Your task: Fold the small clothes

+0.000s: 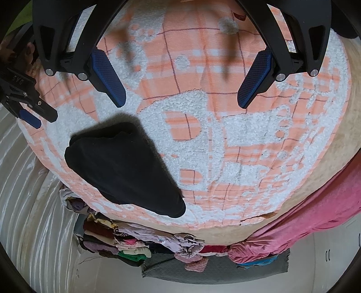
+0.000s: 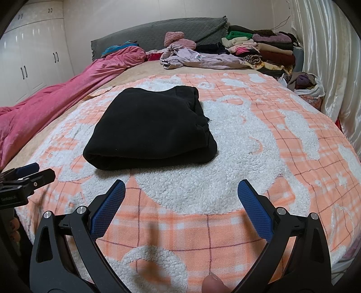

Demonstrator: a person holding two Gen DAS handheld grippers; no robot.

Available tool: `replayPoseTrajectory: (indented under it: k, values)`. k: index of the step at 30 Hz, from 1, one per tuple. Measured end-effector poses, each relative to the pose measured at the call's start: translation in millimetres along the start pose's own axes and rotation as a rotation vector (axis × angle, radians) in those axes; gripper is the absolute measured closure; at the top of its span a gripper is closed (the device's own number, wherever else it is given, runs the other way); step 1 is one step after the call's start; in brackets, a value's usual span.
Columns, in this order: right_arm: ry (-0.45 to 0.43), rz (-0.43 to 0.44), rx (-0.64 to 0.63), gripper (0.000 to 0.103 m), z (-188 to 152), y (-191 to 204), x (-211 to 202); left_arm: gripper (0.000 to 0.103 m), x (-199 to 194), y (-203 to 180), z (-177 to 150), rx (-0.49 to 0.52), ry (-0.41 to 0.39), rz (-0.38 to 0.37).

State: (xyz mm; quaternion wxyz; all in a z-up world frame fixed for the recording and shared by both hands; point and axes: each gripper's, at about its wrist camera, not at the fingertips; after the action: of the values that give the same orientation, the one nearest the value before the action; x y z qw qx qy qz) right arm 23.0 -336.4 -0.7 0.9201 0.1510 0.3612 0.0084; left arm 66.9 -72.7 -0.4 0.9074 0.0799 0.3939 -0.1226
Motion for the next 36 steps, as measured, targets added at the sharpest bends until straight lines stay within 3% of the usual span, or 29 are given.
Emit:
replayPoseTrajectory:
  k: [19, 26, 30, 33, 34, 36]
  values:
    - [-0.055, -0.047, 0.029, 0.009, 4, -5, -15, 0.004, -6, -5, 1, 0.014, 0.000, 0.010]
    - [-0.139, -0.046, 0.153, 0.009, 25, -39, -62, 0.004, -12, 6, 4, -0.011, 0.021, -0.001]
    - [-0.253, -0.190, 0.256, 0.009, 36, -103, -118, 0.004, -25, 60, 10, -0.118, 0.000, 0.039]
    - [-0.315, -0.424, 0.399, 0.009, 21, -191, -163, 0.004, -38, 131, 14, -0.232, -0.012, 0.146]
    - [-0.314, -0.484, 0.442, 0.009, 14, -215, -172, 0.004, -41, 157, 14, -0.261, -0.006, 0.185]
    - [-0.270, -0.693, 0.568, 0.009, -15, -292, -197, 0.004, -42, 212, 8, -0.311, 0.024, 0.296]
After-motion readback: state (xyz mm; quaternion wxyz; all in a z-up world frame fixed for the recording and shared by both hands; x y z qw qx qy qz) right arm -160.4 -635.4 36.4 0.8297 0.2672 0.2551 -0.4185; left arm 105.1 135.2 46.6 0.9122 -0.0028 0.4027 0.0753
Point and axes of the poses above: each gripper's, at about its wrist camera, not at the fingertips, and x roughly the way its jaws point, y to its left, z to its top, and after that the axes turned 13 degrees about x, right-handed
